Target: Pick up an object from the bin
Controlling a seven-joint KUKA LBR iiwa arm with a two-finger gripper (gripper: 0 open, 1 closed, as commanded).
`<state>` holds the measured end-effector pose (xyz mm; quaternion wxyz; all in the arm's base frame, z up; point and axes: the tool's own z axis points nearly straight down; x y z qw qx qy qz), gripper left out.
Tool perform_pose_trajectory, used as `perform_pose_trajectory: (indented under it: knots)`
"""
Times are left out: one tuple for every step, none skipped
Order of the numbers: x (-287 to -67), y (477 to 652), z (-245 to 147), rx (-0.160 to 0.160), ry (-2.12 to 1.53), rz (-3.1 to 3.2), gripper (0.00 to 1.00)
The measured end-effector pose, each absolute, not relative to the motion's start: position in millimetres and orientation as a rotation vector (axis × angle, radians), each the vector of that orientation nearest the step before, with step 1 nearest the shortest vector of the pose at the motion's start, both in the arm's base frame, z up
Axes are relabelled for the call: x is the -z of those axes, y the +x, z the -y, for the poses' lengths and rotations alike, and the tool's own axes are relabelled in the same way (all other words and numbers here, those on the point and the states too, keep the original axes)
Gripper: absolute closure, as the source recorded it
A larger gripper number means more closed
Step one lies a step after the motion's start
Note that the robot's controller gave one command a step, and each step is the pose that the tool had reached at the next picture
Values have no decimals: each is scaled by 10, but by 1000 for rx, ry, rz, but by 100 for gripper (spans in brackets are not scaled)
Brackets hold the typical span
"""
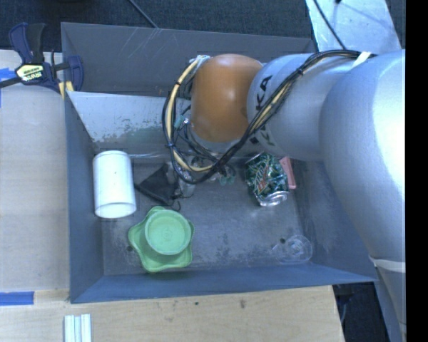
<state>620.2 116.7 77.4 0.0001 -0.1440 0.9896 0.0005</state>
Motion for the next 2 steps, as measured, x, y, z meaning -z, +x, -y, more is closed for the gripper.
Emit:
perform_pose_trajectory:
  knots:
    - [-989,6186,-1163,0,-453,-3116,100]
    - [-1230,6201,-1165,0,-453,-3112,100]
